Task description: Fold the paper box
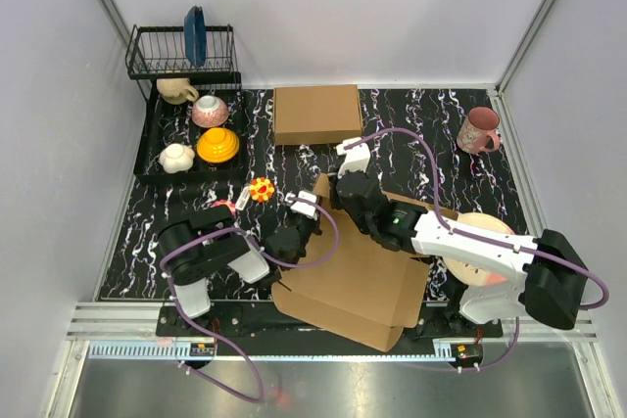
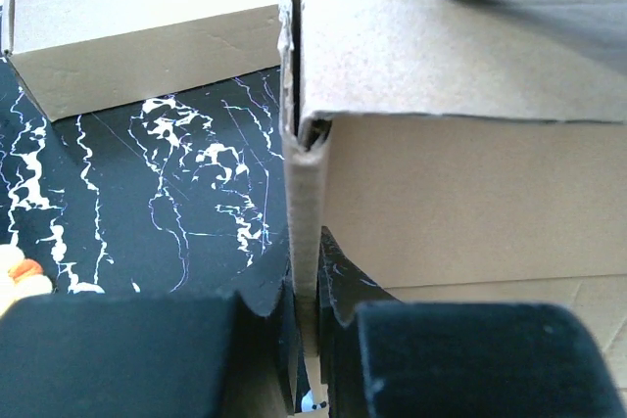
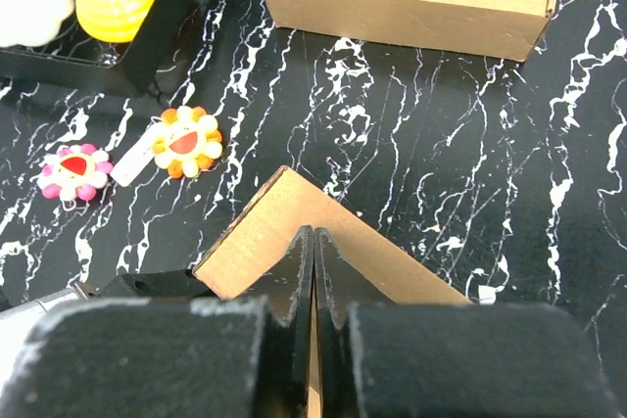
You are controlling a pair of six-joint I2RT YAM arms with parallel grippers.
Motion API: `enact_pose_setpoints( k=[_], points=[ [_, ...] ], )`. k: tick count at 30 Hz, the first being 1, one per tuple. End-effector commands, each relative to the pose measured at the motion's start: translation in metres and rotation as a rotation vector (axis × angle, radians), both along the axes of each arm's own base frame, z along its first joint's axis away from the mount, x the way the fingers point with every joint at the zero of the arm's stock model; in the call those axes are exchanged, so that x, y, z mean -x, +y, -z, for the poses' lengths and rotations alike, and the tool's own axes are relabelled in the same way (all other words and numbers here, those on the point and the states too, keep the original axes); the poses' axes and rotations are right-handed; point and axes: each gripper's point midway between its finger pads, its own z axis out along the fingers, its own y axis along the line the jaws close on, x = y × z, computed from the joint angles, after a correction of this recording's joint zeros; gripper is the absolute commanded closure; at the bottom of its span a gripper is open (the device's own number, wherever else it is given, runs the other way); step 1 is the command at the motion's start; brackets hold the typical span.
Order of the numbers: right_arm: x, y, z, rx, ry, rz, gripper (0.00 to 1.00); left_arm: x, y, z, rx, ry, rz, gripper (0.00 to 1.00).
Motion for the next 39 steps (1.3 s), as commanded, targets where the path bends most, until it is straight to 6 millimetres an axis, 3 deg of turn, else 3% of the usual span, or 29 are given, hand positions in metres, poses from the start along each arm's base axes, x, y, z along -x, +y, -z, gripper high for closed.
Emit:
enact_pose_setpoints(
  k=[1,8,12,15,18,21,22,24,30,34,35,37,38,39],
  points=[
    [0.017,0.006,0.047,0.024,0.12,-0.056,0.99,-0.001,0.006,-0.031,0.176,-0.087,-0.043,0.9],
    [0.016,-0.003,0.043,0.065,0.103,-0.047,1.0,-0.002,0.007,-0.034,0.18,-0.094,-0.067,0.84],
    [0.017,-0.01,0.05,0.103,0.114,-0.03,1.0,-0.002,0.009,-0.039,0.162,-0.112,-0.071,0.51],
    [0.019,-0.012,0.054,0.101,0.124,-0.024,1.0,-0.004,0.006,-0.042,0.157,-0.122,-0.066,0.46],
    [0.019,-0.013,0.055,0.101,0.125,-0.022,1.0,-0.004,0.002,-0.042,0.14,-0.134,-0.057,0.5],
    [0.019,-0.015,0.055,0.108,0.123,-0.017,1.0,-0.006,-0.002,-0.045,0.132,-0.145,-0.043,0.74],
    [0.019,-0.015,0.054,0.11,0.122,-0.018,1.0,-0.006,-0.004,-0.045,0.129,-0.149,-0.042,0.88],
    [0.019,-0.016,0.054,0.113,0.119,-0.017,1.0,-0.006,-0.006,-0.046,0.126,-0.153,-0.032,0.98],
    [0.016,-0.022,0.038,0.106,0.088,0.01,1.0,-0.002,0.003,-0.046,0.118,-0.14,-0.043,1.0],
    [0.011,-0.032,0.0,0.075,0.029,0.057,0.82,-0.005,0.017,-0.038,0.068,-0.101,-0.109,1.0],
    [0.009,-0.036,-0.027,0.035,-0.009,0.074,0.69,-0.005,0.019,-0.043,0.069,-0.097,-0.123,1.0],
    [0.007,-0.053,-0.048,0.062,-0.051,0.125,0.53,-0.009,0.023,-0.033,-0.014,-0.042,-0.165,1.0],
    [0.006,-0.062,-0.072,0.035,-0.087,0.148,0.43,-0.01,0.024,-0.04,-0.029,-0.034,-0.177,1.0],
    [0.005,-0.076,-0.077,0.074,-0.103,0.184,0.39,-0.011,0.024,-0.037,-0.045,-0.003,-0.187,1.0]
  ],
)
